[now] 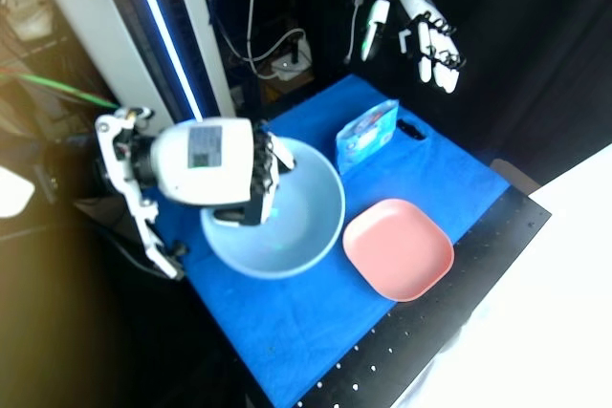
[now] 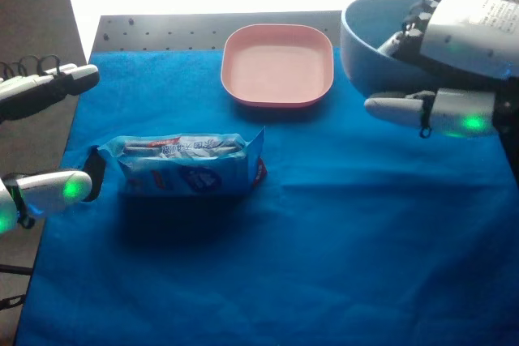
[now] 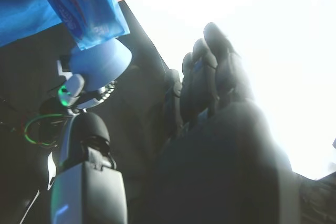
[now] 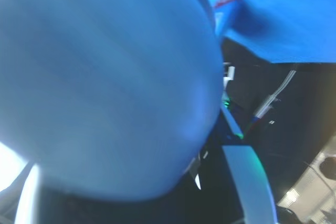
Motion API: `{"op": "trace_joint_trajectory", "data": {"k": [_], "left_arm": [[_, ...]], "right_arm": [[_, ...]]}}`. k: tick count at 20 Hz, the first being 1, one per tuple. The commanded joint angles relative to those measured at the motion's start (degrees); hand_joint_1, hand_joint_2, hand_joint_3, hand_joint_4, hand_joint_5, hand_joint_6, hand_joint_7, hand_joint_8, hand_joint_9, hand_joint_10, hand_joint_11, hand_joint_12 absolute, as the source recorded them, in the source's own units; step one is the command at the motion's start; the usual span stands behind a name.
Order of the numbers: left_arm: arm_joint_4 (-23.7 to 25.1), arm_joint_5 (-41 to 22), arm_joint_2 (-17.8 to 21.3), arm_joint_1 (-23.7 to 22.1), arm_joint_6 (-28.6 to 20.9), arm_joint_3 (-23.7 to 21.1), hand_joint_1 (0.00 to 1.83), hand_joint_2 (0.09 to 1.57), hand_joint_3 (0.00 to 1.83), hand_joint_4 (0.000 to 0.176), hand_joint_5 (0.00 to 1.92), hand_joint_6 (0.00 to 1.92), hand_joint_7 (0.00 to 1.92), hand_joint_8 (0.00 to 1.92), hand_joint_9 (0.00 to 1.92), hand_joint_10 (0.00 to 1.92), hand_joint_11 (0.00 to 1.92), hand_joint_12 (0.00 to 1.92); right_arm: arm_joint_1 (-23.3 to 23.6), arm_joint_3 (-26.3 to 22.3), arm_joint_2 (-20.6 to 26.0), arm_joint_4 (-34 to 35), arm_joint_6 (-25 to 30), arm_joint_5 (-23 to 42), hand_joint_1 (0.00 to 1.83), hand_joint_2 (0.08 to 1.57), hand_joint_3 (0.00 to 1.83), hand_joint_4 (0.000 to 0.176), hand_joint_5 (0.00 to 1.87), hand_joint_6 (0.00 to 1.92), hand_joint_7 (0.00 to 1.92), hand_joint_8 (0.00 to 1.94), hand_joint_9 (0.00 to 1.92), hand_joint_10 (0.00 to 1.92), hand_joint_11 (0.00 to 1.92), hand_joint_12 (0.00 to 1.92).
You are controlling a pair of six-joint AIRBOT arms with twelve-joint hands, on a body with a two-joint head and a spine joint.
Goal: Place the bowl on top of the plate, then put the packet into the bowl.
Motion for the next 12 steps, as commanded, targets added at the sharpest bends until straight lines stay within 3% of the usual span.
{"op": "trace_joint_trajectory", "data": {"k": [1, 2, 3, 4, 5, 7, 10, 11, 12], "left_arm": [[-0.75, -7.34, -0.21, -0.14, -0.31, 0.48, 0.53, 1.11, 0.00, 0.068, 0.24, 0.00, 0.20, 0.00, 0.18, 0.00, 0.00, 0.57], [-0.75, -7.33, -0.20, -0.15, -0.31, 0.49, 0.50, 1.11, 0.00, 0.063, 0.24, 0.00, 0.19, 0.00, 0.18, 0.00, 0.00, 0.57], [-0.75, -7.32, -0.20, -0.16, -0.31, 0.50, 0.51, 1.11, 0.00, 0.067, 0.24, 0.00, 0.19, 0.00, 0.18, 0.00, 0.00, 0.57], [-0.74, -7.33, -0.22, -0.17, -0.31, 0.52, 0.51, 1.10, 0.00, 0.077, 0.24, 0.00, 0.19, 0.00, 0.18, 0.00, 0.00, 0.58], [-0.73, -7.33, -0.24, -0.18, -0.31, 0.54, 0.51, 1.10, 0.00, 0.069, 0.24, 0.00, 0.19, 0.00, 0.19, 0.00, 0.00, 0.59], [-0.68, -7.34, -0.32, -0.22, -0.32, 0.62, 0.49, 1.10, 0.00, 0.074, 0.24, 0.00, 0.19, 0.00, 0.18, 0.00, 0.00, 0.59], [-0.65, -7.31, -0.34, -0.26, -0.34, 0.72, 0.54, 1.10, 0.00, 0.062, 0.25, 0.00, 0.20, 0.00, 0.19, 0.00, 0.00, 0.62], [-0.60, -7.26, -0.34, -0.31, -0.34, 0.77, 0.57, 1.09, 0.00, 0.073, 0.26, 0.00, 0.21, 0.00, 0.19, 0.00, 0.00, 0.61], [-0.55, -7.19, -0.35, -0.45, -0.34, 0.83, 0.56, 1.10, 0.00, 0.072, 0.26, 0.00, 0.21, 0.00, 0.19, 0.00, 0.00, 0.60]], "right_arm": [[1.81, 0.54, -0.63, 2.48, -0.03, 6.32, 0.55, 1.56, 0.01, 0.053, 0.84, 1.92, 1.48, 1.94, 1.64, 1.92, 1.68, 1.92], [2.36, 1.11, -1.13, 2.49, -0.03, 6.24, 0.54, 1.57, 0.03, 0.065, 0.87, 1.92, 1.49, 1.94, 1.65, 1.92, 1.69, 1.92], [3.51, 2.25, -2.27, 2.49, -0.03, 5.77, 0.55, 1.57, 0.02, 0.048, 0.92, 1.92, 1.53, 1.94, 1.68, 1.92, 1.70, 1.92], [4.33, 3.04, -3.18, 2.49, -0.03, 5.21, 0.48, 1.57, 0.02, 0.009, 0.92, 1.92, 1.52, 1.94, 1.68, 1.92, 1.71, 1.92], [4.89, 3.71, -3.95, 2.49, -0.03, 4.75, 0.49, 1.57, 0.01, 0.000, 0.94, 1.92, 1.50, 1.94, 1.66, 1.92, 1.67, 1.92], [6.05, 5.52, -6.26, 2.49, -0.03, 3.34, 0.36, 1.57, 0.02, 0.000, 0.94, 1.92, 1.46, 1.94, 1.60, 1.92, 1.61, 1.92], [7.73, 8.34, -9.58, 2.41, -0.03, 0.49, 0.66, 1.56, 0.01, 0.000, 0.95, 1.92, 1.47, 1.94, 1.63, 1.92, 1.63, 1.92], [8.43, 9.51, -10.85, 2.28, -0.03, -0.61, 0.69, 1.56, 0.00, 0.000, 0.90, 1.92, 1.42, 1.94, 1.60, 1.92, 1.64, 1.92], [9.16, 10.72, -12.33, 2.13, -0.03, -1.58, 0.74, 1.54, 0.00, 0.000, 0.89, 1.92, 1.40, 1.94, 1.59, 1.92, 1.64, 1.92]]}}
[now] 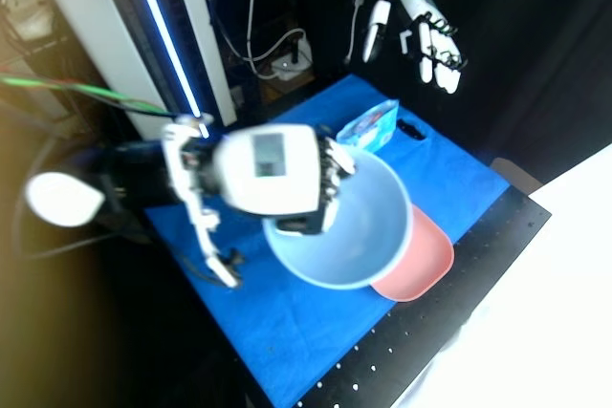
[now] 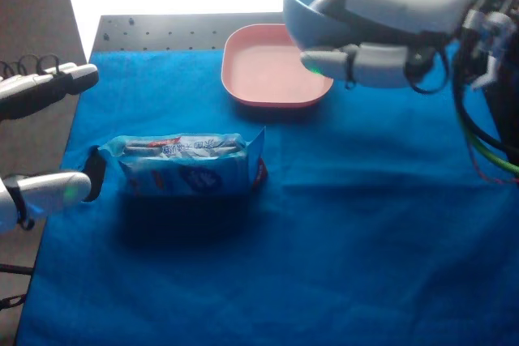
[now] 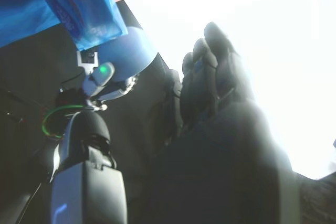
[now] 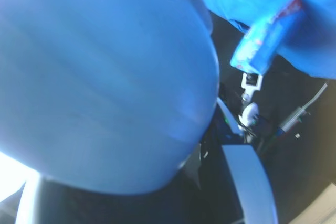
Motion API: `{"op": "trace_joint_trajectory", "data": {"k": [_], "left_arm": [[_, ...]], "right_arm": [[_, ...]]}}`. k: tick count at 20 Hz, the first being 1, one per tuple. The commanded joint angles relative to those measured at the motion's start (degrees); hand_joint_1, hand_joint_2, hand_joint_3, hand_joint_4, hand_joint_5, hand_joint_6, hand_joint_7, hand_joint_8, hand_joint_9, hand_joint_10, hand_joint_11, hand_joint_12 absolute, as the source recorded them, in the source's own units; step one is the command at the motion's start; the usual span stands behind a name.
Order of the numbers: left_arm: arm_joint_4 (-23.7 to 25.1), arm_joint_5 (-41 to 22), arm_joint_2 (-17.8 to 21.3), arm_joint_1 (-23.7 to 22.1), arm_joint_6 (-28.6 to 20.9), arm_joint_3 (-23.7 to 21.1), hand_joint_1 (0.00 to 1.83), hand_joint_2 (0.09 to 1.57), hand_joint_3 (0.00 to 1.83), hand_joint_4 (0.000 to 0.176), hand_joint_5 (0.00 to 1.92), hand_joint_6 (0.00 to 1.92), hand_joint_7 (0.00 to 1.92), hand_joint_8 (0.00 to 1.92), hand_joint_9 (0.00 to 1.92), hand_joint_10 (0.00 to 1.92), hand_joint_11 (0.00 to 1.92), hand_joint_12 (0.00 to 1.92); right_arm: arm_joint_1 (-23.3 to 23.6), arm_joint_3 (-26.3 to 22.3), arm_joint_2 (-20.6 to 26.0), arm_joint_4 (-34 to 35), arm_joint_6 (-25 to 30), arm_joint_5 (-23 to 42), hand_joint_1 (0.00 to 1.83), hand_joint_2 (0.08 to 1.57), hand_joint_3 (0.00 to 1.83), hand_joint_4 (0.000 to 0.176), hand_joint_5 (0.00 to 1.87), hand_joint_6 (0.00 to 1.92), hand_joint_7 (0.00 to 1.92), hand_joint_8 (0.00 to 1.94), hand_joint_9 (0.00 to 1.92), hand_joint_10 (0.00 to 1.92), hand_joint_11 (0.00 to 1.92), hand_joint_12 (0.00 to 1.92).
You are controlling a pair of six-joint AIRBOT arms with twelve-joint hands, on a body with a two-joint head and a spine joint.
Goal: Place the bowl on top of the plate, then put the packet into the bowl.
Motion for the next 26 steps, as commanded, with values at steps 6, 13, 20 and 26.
{"op": "trace_joint_trajectory", "data": {"k": [6, 13, 20, 26], "left_arm": [[-0.35, -6.79, -0.35, -0.86, -0.39, 0.59, 0.51, 1.10, 0.00, 0.065, 0.26, 0.00, 0.21, 0.01, 0.20, 0.00, 0.00, 0.60], [-0.15, -6.70, -0.41, -1.13, -0.58, 0.83, 0.48, 1.11, 0.00, 0.057, 0.27, 0.00, 0.20, 0.00, 0.21, 0.00, 0.00, 0.61], [-0.15, -6.74, -0.43, -1.13, -0.74, 0.90, 0.50, 1.10, 0.00, 0.056, 0.27, 0.00, 0.20, 0.00, 0.21, 0.00, 0.00, 0.66], [-0.15, -6.83, -0.55, -1.13, -0.76, 0.97, 0.50, 1.10, 0.00, 0.044, 0.27, 0.00, 0.19, 0.00, 0.22, 0.00, 0.00, 0.70]], "right_arm": [[3.94, 4.97, -6.20, 0.57, -0.03, -0.41, 1.05, 1.30, 0.00, 0.000, 0.74, 1.52, 1.32, 1.94, 1.51, 1.92, 1.55, 1.92], [4.95, 10.35, -11.95, -0.09, -0.03, -6.26, 0.53, 1.53, 0.01, 0.000, 1.01, 1.92, 1.44, 1.94, 1.58, 1.92, 1.64, 1.92], [4.88, 10.23, -12.21, -0.50, -0.03, -7.08, 0.27, 1.57, 0.02, 0.000, 0.72, 1.92, 1.22, 1.94, 1.42, 1.92, 1.51, 1.92], [4.85, 9.00, -12.20, -1.40, -0.03, -7.07, 0.06, 1.57, 0.01, 0.000, 0.72, 1.09, 1.04, 1.50, 1.11, 1.75, 1.16, 1.92]]}}
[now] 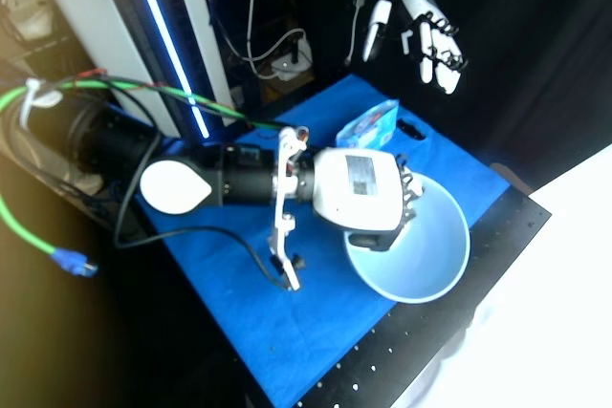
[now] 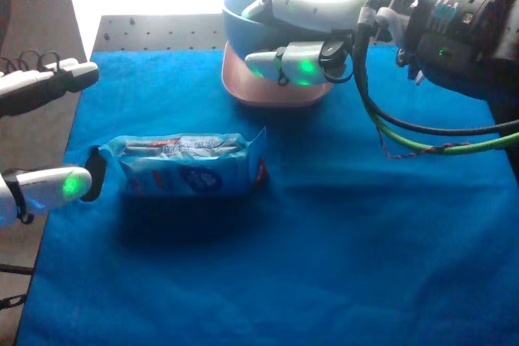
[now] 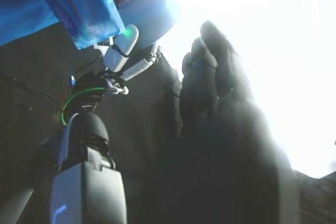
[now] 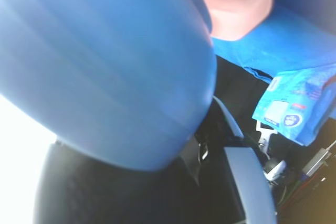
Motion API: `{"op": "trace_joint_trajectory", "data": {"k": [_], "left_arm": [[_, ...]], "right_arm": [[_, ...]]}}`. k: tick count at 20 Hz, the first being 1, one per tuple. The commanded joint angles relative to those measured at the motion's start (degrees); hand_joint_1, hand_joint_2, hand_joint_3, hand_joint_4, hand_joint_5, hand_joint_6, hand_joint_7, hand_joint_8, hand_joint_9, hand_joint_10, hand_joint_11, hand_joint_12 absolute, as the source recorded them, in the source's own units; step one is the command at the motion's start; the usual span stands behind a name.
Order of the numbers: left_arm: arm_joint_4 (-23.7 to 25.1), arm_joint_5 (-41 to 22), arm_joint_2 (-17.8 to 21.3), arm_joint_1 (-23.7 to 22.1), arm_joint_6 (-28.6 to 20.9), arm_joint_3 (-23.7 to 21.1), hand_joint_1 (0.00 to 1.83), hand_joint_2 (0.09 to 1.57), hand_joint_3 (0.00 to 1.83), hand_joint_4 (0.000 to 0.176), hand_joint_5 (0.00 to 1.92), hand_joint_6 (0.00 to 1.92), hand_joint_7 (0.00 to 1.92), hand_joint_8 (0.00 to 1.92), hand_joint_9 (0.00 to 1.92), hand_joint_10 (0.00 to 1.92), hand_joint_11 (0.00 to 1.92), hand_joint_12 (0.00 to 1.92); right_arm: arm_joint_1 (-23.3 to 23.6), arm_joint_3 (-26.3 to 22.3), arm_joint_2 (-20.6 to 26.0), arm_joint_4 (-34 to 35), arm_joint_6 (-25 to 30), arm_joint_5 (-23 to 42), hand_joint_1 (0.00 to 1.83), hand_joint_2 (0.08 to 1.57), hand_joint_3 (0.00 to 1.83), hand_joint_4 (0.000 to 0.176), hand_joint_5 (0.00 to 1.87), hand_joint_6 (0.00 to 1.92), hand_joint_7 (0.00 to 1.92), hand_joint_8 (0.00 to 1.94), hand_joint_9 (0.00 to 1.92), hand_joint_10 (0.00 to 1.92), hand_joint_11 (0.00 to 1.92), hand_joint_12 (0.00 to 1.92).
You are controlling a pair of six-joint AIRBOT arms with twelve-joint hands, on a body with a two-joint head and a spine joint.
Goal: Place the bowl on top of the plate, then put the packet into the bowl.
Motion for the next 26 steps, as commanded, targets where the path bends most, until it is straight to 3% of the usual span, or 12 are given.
{"op": "trace_joint_trajectory", "data": {"k": [1, 2, 4, 6, 7, 8, 12, 13, 14, 22, 23, 26], "left_arm": [[-0.65, -7.03, -0.44, -0.50, -0.35, 0.22, 0.50, 1.10, 0.00, 0.048, 0.27, 0.00, 0.20, 0.00, 0.23, 0.00, 0.00, 0.70], [-0.66, -7.05, -0.45, -0.50, -0.39, 0.22, 0.51, 1.10, 0.00, 0.047, 0.28, 0.00, 0.21, 0.01, 0.23, 0.00, 0.00, 0.70], [-0.66, -7.09, -0.50, -0.50, -0.47, 0.20, 0.54, 1.10, 0.00, 0.043, 0.28, 0.00, 0.22, 0.01, 0.23, 0.00, 0.00, 0.69], [-0.66, -7.16, -0.54, -0.50, -0.61, 0.16, 0.52, 1.11, 0.00, 0.045, 0.27, 0.00, 0.21, 0.00, 0.23, 0.00, 0.00, 0.69], [-0.67, -7.20, -0.56, -0.50, -0.72, 0.15, 0.52, 1.11, 0.00, 0.043, 0.27, 0.00, 0.21, 0.00, 0.23, 0.00, 0.00, 0.70], [-0.67, -7.20, -0.57, -0.51, -0.79, 0.14, 0.51, 1.10, 0.00, 0.048, 0.29, 0.00, 0.22, 0.00, 0.25, 0.00, 0.00, 0.74], [-0.67, -7.35, -0.59, -0.51, -0.94, 0.12, 0.55, 1.10, 0.00, 0.042, 0.29, 0.00, 0.21, 0.00, 0.23, 0.00, 0.00, 0.70], [-0.67, -7.36, -0.59, -0.51, -0.97, 0.11, 0.55, 1.10, 0.00, 0.046, 0.29, 0.00, 0.21, 0.00, 0.23, 0.00, 0.00, 0.70], [-0.67, -7.40, -0.61, -0.52, -0.98, 0.11, 0.53, 1.10, 0.00, 0.043, 0.29, 0.00, 0.21, 0.00, 0.23, 0.00, 0.01, 0.70], [-0.66, -7.47, -0.73, -0.54, -1.05, 0.10, 0.52, 1.11, 0.00, 0.047, 0.28, 0.00, 0.21, 0.00, 0.24, 0.00, 0.01, 0.71], [-0.66, -7.50, -0.73, -0.54, -1.06, 0.10, 0.52, 1.11, 0.00, 0.046, 0.28, 0.00, 0.21, 0.00, 0.24, 0.00, 0.01, 0.71], [-0.66, -7.51, -0.75, -0.54, -1.08, 0.07, 0.51, 1.11, 0.00, 0.045, 0.28, 0.00, 0.21, 0.00, 0.25, 0.00, 0.01, 0.72]], "right_arm": [[0.99, -0.45, -0.16, 1.00, -0.03, 6.02, 0.06, 1.54, 0.00, 0.000, 0.81, 0.62, 1.13, 1.03, 1.13, 1.43, 1.09, 1.77], [0.90, -0.71, -0.16, 0.64, -0.03, 6.03, 0.07, 1.50, 0.00, 0.000, 0.86, 0.32, 1.21, 0.70, 1.16, 1.21, 1.07, 1.67], [0.61, -0.94, -0.14, 0.32, -0.03, 6.03, 0.02, 1.45, 0.00, 0.000, 0.73, 0.04, 1.03, 0.54, 0.98, 1.31, 0.96, 1.69], [-0.04, -0.91, -0.11, 0.33, -0.03, 6.01, 0.00, 1.41, 0.00, 0.000, 0.62, 0.00, 0.90, 0.11, 0.91, 0.55, 0.78, 1.18], [-0.26, -0.90, -0.09, 0.33, -0.03, 6.01, 0.00, 1.40, 0.00, 0.000, 0.59, 0.01, 0.86, 0.03, 0.92, 0.29, 0.74, 1.02], [-0.46, -0.90, -0.08, 0.34, -0.03, 6.00, 0.00, 1.40, 0.00, 0.000, 0.54, 0.00, 0.78, 0.01, 0.93, 0.18, 0.75, 1.07], [-1.54, -0.86, 0.30, 0.34, -0.03, 5.05, 0.00, 1.41, 0.00, 0.000, 0.49, 0.00, 0.70, 0.00, 0.95, 0.32, 0.81, 1.25], [-1.74, -0.78, 0.34, 0.33, -0.03, 4.74, 0.00, 1.42, 0.00, 0.000, 0.48, 0.00, 0.71, 0.00, 0.92, 0.41, 0.82, 1.26], [-1.89, -0.66, 0.34, 0.32, -0.03, 4.40, 0.00, 1.43, 0.00, 0.000, 0.47, 0.00, 0.71, 0.00, 0.81, 0.72, 0.79, 1.36], [-2.35, 1.61, 0.23, 0.32, -0.03, 0.73, 0.00, 1.44, 0.00, 0.000, 0.46, 0.00, 0.74, 0.01, 0.76, 0.81, 0.74, 1.34], [-2.35, 1.60, 0.23, 0.32, -0.03, 0.66, 0.00, 1.44, 0.00, 0.000, 0.44, 0.00, 0.72, 0.00, 0.74, 0.76, 0.73, 1.29], [-2.36, 1.18, 0.23, 0.32, -0.03, 0.67, 0.00, 1.40, 0.00, 0.008, 0.34, 0.00, 0.57, 0.00, 0.72, 0.21, 0.47, 1.08]]}}
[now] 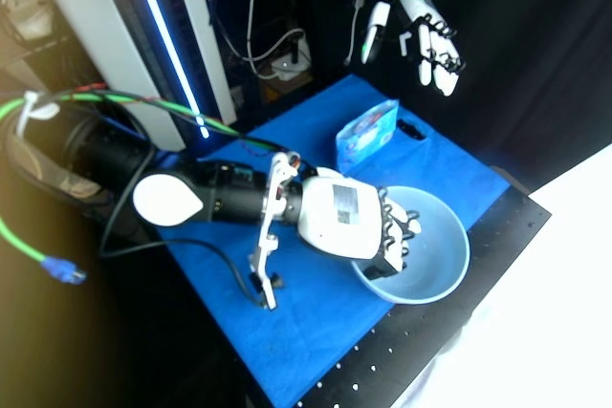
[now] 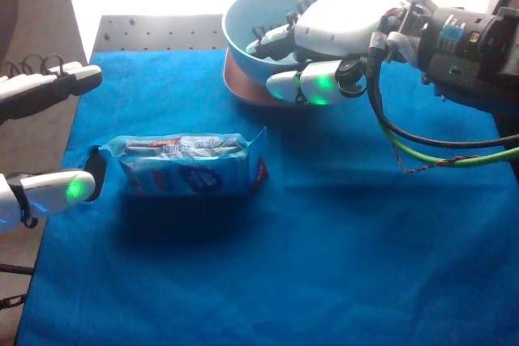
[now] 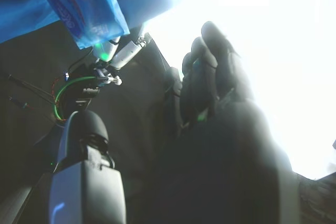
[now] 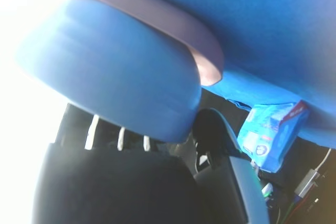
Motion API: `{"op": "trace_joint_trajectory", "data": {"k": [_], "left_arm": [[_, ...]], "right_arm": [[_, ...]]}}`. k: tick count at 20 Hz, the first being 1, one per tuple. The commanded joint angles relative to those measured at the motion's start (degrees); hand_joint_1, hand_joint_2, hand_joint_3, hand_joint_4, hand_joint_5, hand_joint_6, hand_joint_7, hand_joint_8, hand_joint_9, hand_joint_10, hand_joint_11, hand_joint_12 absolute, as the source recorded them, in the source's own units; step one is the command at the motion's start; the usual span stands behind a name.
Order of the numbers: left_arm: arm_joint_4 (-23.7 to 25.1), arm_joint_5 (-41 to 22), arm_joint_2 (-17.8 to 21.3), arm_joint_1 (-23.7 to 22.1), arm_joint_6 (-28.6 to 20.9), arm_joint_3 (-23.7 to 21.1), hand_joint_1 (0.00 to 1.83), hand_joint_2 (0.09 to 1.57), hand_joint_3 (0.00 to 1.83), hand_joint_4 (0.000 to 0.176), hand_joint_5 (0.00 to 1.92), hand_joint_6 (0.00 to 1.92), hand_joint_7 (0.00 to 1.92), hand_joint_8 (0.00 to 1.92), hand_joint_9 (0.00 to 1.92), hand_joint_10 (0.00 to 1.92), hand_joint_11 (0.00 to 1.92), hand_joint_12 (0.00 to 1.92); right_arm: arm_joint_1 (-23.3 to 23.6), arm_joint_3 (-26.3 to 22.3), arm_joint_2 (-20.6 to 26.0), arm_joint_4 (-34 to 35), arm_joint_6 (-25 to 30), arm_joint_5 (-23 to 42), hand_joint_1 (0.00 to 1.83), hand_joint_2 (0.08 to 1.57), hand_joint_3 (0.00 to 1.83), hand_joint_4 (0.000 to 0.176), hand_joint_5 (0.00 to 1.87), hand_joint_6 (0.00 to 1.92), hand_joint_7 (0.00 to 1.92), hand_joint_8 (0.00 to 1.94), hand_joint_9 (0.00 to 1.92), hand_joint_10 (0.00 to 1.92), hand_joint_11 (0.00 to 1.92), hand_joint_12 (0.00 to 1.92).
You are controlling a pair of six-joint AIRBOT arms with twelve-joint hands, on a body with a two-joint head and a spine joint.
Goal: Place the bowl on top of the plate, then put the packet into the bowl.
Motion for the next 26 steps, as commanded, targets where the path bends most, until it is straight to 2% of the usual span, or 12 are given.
{"op": "trace_joint_trajectory", "data": {"k": [1, 3, 4, 6, 7, 8, 10, 20, 22, 24, 25, 26], "left_arm": [[-0.62, -7.40, -0.17, -0.59, -0.58, 0.11, 0.51, 1.10, 0.00, 0.045, 0.29, 0.00, 0.21, 0.00, 0.25, 0.00, 0.01, 0.72], [-0.62, -7.43, -0.22, -0.59, -0.58, 0.12, 0.51, 1.11, 0.00, 0.038, 0.29, 0.00, 0.22, 0.01, 0.26, 0.01, 0.02, 0.73], [-0.63, -7.44, -0.25, -0.59, -0.58, 0.12, 0.51, 1.10, 0.00, 0.040, 0.29, 0.00, 0.22, 0.01, 0.26, 0.01, 0.03, 0.73], [-0.65, -7.31, -0.37, -0.58, -0.58, 0.17, 0.52, 1.11, 0.00, 0.050, 0.28, 0.00, 0.21, 0.00, 0.24, 0.00, 0.01, 0.72], [-0.65, -7.32, -0.39, -0.58, -0.58, 0.18, 0.54, 1.11, 0.00, 0.049, 0.28, 0.00, 0.21, 0.00, 0.24, 0.00, 0.00, 0.72], [-0.65, -7.40, -0.38, -0.58, -0.58, 0.17, 0.55, 1.10, 0.00, 0.046, 0.28, 0.00, 0.21, 0.00, 0.24, 0.00, 0.00, 0.71], [-0.68, -7.42, -0.38, -0.58, -0.58, 0.14, 0.53, 1.10, 0.00, 0.055, 0.28, 0.00, 0.22, 0.00, 0.24, 0.00, 0.00, 0.71], [-1.15, -7.70, -0.45, -0.56, -0.58, -0.07, 0.59, 1.06, 0.00, 0.045, 0.27, 0.00, 0.22, 0.00, 0.24, 0.00, 0.02, 0.69], [-1.15, -7.27, -0.46, -0.55, -0.57, 0.00, 0.65, 1.01, 0.00, 0.075, 0.26, 0.00, 0.20, 0.00, 0.21, 0.00, 0.00, 0.65], [-1.12, -7.07, -0.43, -0.55, -0.56, 0.07, 0.71, 0.98, 0.00, 0.087, 0.25, 0.00, 0.20, 0.00, 0.20, 0.00, 0.00, 0.60], [-1.12, -7.03, -0.44, -0.56, -0.55, 0.18, 0.73, 0.94, 0.00, 0.097, 0.24, 0.00, 0.20, 0.00, 0.18, 0.00, 0.00, 0.50], [-1.11, -7.03, -0.47, -0.56, -0.54, 0.26, 0.69, 0.91, 0.00, 0.103, 0.22, 0.00, 0.19, 0.00, 0.15, 0.01, 0.00, 0.33]], "right_arm": [[0.31, -0.45, -0.01, 1.48, -0.01, 5.14, 0.00, 1.39, 0.00, 0.015, 0.31, 0.00, 0.51, 0.00, 0.68, 0.09, 0.37, 1.01], [0.31, -1.66, -0.01, 1.34, -0.01, 5.17, 0.00, 1.34, 0.00, 0.000, 0.21, 0.00, 0.33, 0.00, 0.44, 0.00, 0.17, 0.91], [0.33, -2.22, 0.20, 0.87, -0.01, 5.51, 0.00, 1.32, 0.00, 0.019, 0.15, 0.00, 0.25, 0.00, 0.35, 0.00, 0.03, 0.84], [0.34, -2.68, 0.61, 0.86, -0.01, 6.70, 0.00, 1.22, 0.00, 0.062, 0.05, 0.00, 0.08, 0.02, 0.11, 0.02, 0.00, 0.24], [0.34, -3.02, 0.92, 0.87, -0.01, 7.20, 0.00, 1.17, 0.00, 0.100, 0.01, 0.00, 0.01, 0.00, 0.02, 0.00, 0.00, 0.05], [0.34, -3.51, 1.44, 0.89, -0.01, 7.92, 0.00, 1.14, 0.00, 0.136, 0.00, 0.00, 0.00, 0.00, 0.00, 0.00, 0.00, 0.01], [0.34, -4.47, 2.50, 0.91, -0.01, 9.13, 0.00, 1.10, 0.00, 0.172, 0.00, 0.00, 0.00, 0.00, 0.00, 0.00, 0.00, 0.00], [-0.43, -9.78, 11.61, 5.45, -0.01, 15.51, 0.00, 0.97, 0.00, 0.176, 0.00, 0.00, 0.00, 0.00, 0.00, 0.00, 0.00, 0.00], [-2.48, -11.84, 14.61, 9.43, -0.01, 20.16, 0.00, 1.02, 0.00, 0.176, 0.00, 0.00, 0.00, 0.00, 0.00, 0.00, 0.00, 0.00], [-4.38, -13.96, 17.42, 12.77, -0.01, 25.22, 0.00, 1.01, 0.00, 0.176, 0.00, 0.00, 0.00, 0.00, 0.00, 0.00, 0.00, 0.00], [-5.46, -15.59, 19.16, 14.56, -0.01, 28.34, 0.00, 1.02, 0.00, 0.153, 0.00, 0.00, 0.00, 0.00, 0.00, 0.00, 0.00, 0.00], [-6.22, -16.33, 19.94, 15.25, -0.01, 29.81, 0.00, 1.00, 0.00, 0.162, 0.00, 0.00, 0.00, 0.00, 0.00, 0.00, 0.00, 0.00]]}}
